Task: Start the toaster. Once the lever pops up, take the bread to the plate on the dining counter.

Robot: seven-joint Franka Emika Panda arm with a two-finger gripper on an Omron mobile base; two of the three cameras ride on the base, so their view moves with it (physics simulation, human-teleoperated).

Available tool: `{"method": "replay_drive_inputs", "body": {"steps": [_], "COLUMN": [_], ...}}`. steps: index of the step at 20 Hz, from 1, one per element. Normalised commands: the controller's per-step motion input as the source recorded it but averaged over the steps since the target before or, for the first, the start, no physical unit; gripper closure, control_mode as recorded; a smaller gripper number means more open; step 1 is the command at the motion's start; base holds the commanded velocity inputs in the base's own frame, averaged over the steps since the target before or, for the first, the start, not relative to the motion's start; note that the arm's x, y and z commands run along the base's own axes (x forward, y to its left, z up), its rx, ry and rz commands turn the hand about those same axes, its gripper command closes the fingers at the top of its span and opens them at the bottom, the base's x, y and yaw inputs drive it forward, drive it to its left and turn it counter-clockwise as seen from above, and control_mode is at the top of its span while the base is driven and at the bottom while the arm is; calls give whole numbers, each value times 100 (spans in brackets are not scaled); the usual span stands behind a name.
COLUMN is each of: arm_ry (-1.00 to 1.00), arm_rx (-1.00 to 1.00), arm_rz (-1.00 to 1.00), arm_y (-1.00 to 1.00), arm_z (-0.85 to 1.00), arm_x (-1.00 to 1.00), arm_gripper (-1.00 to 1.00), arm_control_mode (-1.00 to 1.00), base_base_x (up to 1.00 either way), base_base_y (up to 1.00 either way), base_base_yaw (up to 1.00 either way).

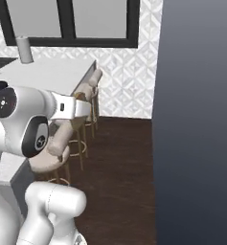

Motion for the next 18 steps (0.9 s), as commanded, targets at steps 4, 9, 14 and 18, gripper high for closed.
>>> {"method": "replay_drive_inputs", "body": {"steps": [4,9,14,18], "arm_ry": [0,0,0,0], "arm_rx": [0,0,0,0], "arm_rz": [0,0,0,0], "arm_y": [0,0,0,0], "arm_z": [0,0,0,0], "arm_x": [0,0,0,0], "arm_gripper": [100,100,100,100], "arm_control_mode": [100,100,100,100], "base_base_x": [94,32,0,10], "base_base_y": [-92,-86,-14,0], "base_base_yaw": [32,43,86,96]}}
